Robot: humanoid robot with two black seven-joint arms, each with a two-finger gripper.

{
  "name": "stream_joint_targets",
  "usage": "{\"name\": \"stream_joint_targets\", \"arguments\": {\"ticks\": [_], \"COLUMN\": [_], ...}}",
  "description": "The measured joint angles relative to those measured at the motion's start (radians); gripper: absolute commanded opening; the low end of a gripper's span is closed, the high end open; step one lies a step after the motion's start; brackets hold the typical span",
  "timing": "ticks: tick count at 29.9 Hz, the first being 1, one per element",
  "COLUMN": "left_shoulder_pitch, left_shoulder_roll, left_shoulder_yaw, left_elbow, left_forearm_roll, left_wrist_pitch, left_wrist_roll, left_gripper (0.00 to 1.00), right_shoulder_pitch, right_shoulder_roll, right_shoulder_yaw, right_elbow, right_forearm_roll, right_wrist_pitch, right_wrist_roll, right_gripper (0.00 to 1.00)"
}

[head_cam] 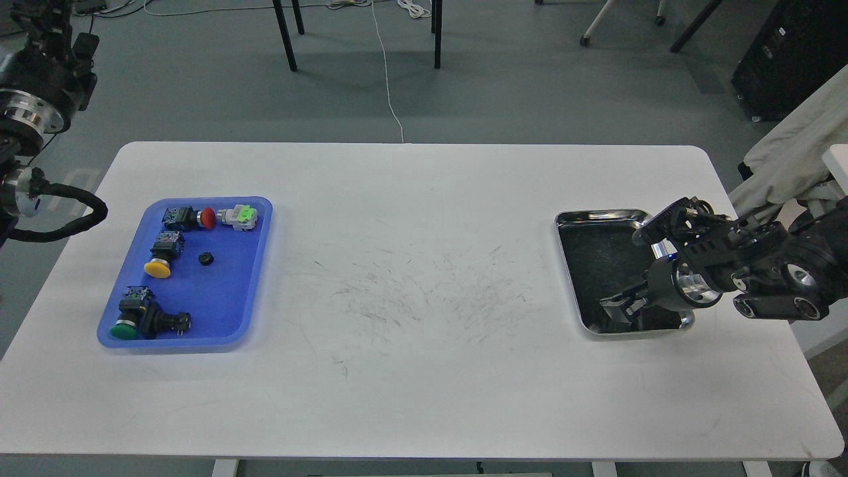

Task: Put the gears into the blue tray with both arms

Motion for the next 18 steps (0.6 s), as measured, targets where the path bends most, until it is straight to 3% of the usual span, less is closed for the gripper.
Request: {"name": "stream_joint_targets", "arguments": {"ticks": [5, 8, 12, 18], "left_shoulder_pitch": [0.0, 0.0, 0.0, 0.001], "left_shoulder_roll": [0.0, 0.0, 0.001, 0.001], "left_shoulder_yaw": [0.0, 0.0, 0.001, 0.001], "left_elbow": [0.0, 0.0, 0.0, 0.0], "left_forearm_roll": [-0.001, 0.0, 0.0, 0.0], "left_wrist_pitch": [0.0, 0.0, 0.0, 0.0], "left_wrist_roll": [0.0, 0.0, 0.0, 0.0], "left_gripper": [0.8, 0.8, 0.8, 0.81], "right_shoulder_pitch": [0.0, 0.0, 0.0, -0.003], "right_shoulder_roll": [0.008, 0.012, 0.013, 0.013], "right_shoulder_yaw": [-0.001, -0.002, -0.002, -0.005], "right_elbow": [0.0, 0.0, 0.0, 0.0], "right_forearm_roll": [-0.002, -0.005, -0.031, -0.039], "right_wrist_pitch": [0.003, 0.004, 0.006, 0.007], "right_wrist_roll": [0.002, 0.006, 0.008, 0.008], "right_gripper": [0.46, 0.37, 0.34, 0.2]}}
